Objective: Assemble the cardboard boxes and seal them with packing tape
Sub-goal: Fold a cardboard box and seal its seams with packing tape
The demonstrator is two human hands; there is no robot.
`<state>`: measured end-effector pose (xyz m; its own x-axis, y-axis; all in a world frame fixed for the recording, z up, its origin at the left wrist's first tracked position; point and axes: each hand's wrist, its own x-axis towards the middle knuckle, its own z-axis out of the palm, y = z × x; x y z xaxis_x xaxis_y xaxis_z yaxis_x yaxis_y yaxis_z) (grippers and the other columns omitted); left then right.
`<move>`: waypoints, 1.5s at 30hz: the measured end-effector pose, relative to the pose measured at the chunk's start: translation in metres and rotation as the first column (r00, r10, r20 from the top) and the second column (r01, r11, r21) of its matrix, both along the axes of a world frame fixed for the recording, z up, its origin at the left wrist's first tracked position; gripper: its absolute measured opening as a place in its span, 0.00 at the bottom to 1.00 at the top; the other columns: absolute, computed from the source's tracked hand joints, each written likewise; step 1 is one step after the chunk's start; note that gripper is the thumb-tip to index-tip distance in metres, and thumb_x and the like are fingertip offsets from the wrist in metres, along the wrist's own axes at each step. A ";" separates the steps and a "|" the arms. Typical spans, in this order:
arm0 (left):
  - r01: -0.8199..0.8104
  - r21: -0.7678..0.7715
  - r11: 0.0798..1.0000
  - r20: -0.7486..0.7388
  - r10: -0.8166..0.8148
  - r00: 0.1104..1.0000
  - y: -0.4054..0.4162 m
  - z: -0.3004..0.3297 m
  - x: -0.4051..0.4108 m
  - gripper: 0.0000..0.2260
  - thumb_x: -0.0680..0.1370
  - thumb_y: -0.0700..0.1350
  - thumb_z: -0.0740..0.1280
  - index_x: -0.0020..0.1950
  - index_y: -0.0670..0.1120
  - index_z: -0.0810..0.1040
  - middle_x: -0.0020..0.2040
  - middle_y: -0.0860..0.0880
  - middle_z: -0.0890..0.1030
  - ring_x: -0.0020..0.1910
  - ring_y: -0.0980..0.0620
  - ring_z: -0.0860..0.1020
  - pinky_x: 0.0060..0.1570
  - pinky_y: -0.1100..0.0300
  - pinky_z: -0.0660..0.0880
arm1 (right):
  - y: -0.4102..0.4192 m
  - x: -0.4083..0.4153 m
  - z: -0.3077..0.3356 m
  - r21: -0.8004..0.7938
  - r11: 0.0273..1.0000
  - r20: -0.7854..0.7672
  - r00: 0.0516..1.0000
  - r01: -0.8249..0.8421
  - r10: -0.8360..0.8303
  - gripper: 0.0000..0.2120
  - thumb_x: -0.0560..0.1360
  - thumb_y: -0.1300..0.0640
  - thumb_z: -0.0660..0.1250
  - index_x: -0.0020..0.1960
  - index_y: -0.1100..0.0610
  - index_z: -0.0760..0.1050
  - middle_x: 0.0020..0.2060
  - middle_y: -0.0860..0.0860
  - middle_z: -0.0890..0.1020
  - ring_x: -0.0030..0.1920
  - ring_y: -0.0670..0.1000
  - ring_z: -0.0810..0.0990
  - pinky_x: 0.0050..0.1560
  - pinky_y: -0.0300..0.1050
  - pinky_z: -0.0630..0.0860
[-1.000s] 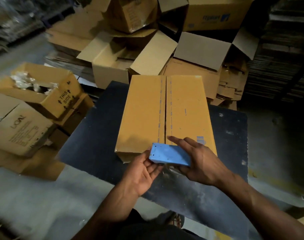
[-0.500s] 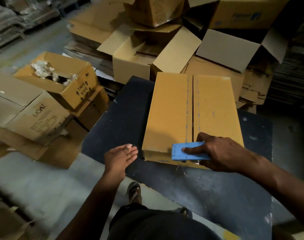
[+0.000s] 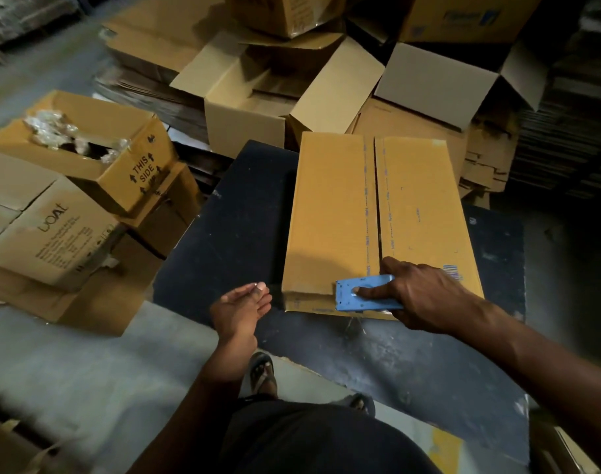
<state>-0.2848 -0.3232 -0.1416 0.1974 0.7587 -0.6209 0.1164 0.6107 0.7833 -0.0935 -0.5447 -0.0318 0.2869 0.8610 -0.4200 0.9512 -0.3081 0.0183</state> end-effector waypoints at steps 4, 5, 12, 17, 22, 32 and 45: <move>-0.024 0.024 0.999 0.002 0.024 1.000 -0.002 -0.005 0.002 0.09 0.75 0.35 0.76 0.54 0.39 0.83 0.45 0.41 0.87 0.44 0.46 0.88 0.43 0.55 0.85 | 0.006 0.001 -0.001 0.006 1.000 -0.004 1.000 0.014 -0.014 0.30 0.82 0.53 0.63 0.79 0.32 0.59 0.60 0.50 0.69 0.53 0.54 0.78 0.45 0.45 0.70; -0.035 0.045 0.998 0.015 0.035 0.999 -0.002 -0.003 0.002 0.09 0.76 0.36 0.76 0.55 0.39 0.83 0.45 0.41 0.87 0.44 0.46 0.88 0.44 0.55 0.85 | 0.007 0.001 -0.001 0.006 1.000 -0.009 1.000 0.018 -0.018 0.30 0.82 0.52 0.63 0.79 0.31 0.58 0.59 0.50 0.69 0.52 0.54 0.78 0.45 0.46 0.71; -0.034 0.078 0.996 0.045 0.031 0.998 0.006 -0.005 0.002 0.10 0.76 0.36 0.76 0.55 0.38 0.82 0.44 0.41 0.87 0.43 0.45 0.88 0.45 0.53 0.85 | 0.002 0.004 -0.005 0.016 0.999 -0.058 0.997 0.046 -0.045 0.33 0.80 0.52 0.67 0.78 0.30 0.58 0.58 0.50 0.70 0.50 0.52 0.78 0.49 0.47 0.79; -0.019 -0.031 0.999 0.009 0.019 1.000 0.003 -0.017 0.002 0.06 0.76 0.34 0.76 0.52 0.37 0.83 0.43 0.40 0.87 0.42 0.45 0.87 0.37 0.60 0.84 | 0.016 -0.003 -0.001 -0.019 1.000 -0.002 1.000 0.020 -0.020 0.30 0.83 0.53 0.62 0.78 0.30 0.57 0.59 0.49 0.69 0.52 0.52 0.77 0.47 0.45 0.74; 0.007 -0.119 0.993 0.016 -0.005 1.000 0.001 -0.028 0.008 0.08 0.75 0.37 0.77 0.52 0.39 0.84 0.41 0.42 0.87 0.39 0.48 0.86 0.36 0.59 0.82 | 0.021 -0.004 0.000 -0.045 0.999 0.003 1.000 0.029 -0.029 0.29 0.83 0.53 0.61 0.78 0.31 0.58 0.57 0.49 0.69 0.51 0.52 0.77 0.43 0.44 0.70; -0.018 -0.273 0.962 0.013 0.023 1.000 -0.008 -0.042 0.015 0.06 0.75 0.38 0.77 0.50 0.40 0.83 0.36 0.45 0.85 0.34 0.52 0.81 0.32 0.62 0.81 | 0.024 -0.001 -0.001 -0.071 0.997 -0.012 1.000 0.012 -0.013 0.30 0.81 0.51 0.64 0.78 0.31 0.59 0.58 0.48 0.70 0.52 0.52 0.77 0.45 0.46 0.75; 0.352 0.445 0.823 -0.332 -0.214 0.919 -0.002 -0.061 -0.010 0.07 0.80 0.43 0.71 0.58 0.49 0.82 0.52 0.46 0.84 0.52 0.46 0.84 0.51 0.50 0.82 | 0.029 -0.004 0.008 -0.124 0.992 -0.022 1.000 -0.006 0.004 0.31 0.79 0.53 0.65 0.77 0.31 0.61 0.52 0.46 0.67 0.52 0.53 0.79 0.40 0.47 0.72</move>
<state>-0.2952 -0.3255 -0.2025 0.3379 0.9090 -0.2440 0.4621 0.0657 0.8844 -0.0972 -0.5154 -0.0234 0.2724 0.8034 -0.5294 0.9533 -0.3001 0.0351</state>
